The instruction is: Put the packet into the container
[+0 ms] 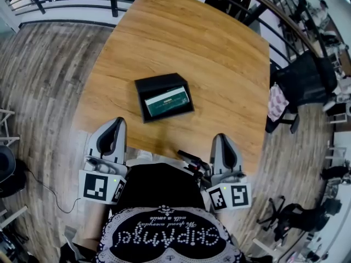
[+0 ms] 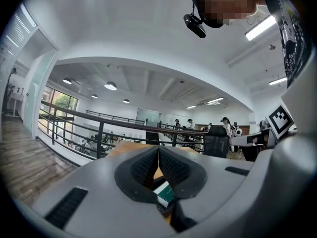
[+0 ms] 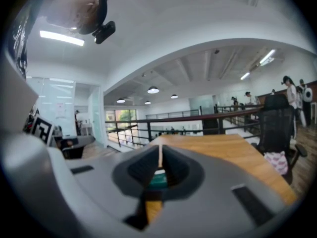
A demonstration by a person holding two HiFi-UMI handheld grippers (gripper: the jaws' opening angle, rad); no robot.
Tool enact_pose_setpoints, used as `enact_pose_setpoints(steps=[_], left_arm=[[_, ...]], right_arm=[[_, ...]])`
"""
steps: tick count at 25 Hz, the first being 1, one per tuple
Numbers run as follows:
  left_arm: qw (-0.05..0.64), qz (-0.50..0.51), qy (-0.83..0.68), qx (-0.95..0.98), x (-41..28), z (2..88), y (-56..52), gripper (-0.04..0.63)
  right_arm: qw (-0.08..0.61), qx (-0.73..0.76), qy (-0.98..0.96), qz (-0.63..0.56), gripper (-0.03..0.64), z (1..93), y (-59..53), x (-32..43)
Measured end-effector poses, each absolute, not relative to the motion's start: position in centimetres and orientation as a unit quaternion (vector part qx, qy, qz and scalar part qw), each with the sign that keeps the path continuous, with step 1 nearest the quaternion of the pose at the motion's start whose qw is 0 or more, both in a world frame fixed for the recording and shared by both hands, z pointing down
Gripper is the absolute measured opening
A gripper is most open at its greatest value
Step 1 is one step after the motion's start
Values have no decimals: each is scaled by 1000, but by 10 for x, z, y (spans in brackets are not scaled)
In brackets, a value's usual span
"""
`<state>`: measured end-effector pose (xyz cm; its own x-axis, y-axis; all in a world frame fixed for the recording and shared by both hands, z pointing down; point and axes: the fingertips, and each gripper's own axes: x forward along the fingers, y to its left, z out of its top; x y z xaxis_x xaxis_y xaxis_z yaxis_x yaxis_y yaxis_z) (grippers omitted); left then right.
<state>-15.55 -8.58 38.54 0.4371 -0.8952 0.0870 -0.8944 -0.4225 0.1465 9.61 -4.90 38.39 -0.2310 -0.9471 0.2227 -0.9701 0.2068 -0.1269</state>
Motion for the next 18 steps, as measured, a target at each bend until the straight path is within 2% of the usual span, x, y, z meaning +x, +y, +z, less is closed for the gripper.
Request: enact_pose_setpoints(steps=[18], left_arm=[[88, -7, -528, 844, -148, 380, -91, 31]], right_arm=[[52, 623, -769, 132, 40, 391, -48, 111]])
